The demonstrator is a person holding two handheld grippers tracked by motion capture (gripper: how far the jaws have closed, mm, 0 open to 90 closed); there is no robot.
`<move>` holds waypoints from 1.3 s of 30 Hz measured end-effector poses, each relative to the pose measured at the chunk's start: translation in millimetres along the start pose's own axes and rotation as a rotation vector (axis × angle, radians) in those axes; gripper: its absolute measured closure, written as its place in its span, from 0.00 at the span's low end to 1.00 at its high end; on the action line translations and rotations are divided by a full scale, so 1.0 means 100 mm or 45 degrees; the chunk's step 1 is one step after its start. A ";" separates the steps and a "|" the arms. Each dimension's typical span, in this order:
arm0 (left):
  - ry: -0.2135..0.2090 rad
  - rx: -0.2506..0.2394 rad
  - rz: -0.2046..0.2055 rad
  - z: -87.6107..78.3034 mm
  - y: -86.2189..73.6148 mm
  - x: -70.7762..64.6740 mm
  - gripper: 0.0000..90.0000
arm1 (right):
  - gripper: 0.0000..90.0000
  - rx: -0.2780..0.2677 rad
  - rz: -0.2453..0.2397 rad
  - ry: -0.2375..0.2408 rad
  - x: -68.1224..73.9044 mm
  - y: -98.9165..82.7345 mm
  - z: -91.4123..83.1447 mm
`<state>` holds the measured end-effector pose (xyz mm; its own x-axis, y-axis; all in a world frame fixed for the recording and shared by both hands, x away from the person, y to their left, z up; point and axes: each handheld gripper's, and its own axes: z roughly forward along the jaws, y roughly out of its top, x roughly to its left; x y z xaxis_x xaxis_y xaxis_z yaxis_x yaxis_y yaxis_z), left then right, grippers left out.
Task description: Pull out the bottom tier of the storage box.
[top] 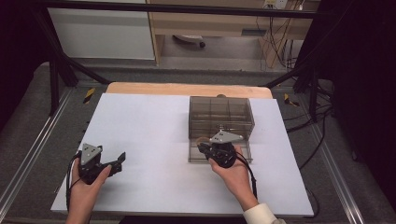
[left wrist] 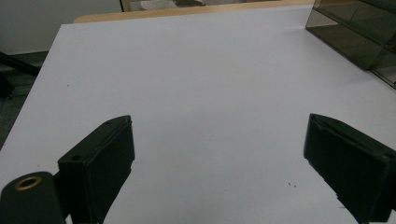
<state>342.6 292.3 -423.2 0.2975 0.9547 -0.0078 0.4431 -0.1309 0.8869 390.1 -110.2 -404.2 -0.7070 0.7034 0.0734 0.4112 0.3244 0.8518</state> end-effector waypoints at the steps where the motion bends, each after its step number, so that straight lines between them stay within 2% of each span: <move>1: 0.000 0.000 0.000 0.00 0.00 0.00 0.09 | 0.95 0.001 0.001 0.002 0.00 0.00 0.00; 26: -0.004 -0.003 0.004 0.01 0.02 0.00 0.09 | 0.95 0.048 -0.019 0.041 0.11 -0.04 0.15; 39: -0.004 -0.002 0.007 0.00 0.02 0.00 0.09 | 0.95 0.086 0.004 0.010 0.06 -0.09 0.18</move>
<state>343.8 292.0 -421.8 0.3027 0.9531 -0.0043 0.4404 -0.1358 0.8875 392.8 -97.2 -420.8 -0.7099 0.6997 0.0802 0.4511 0.3643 0.8148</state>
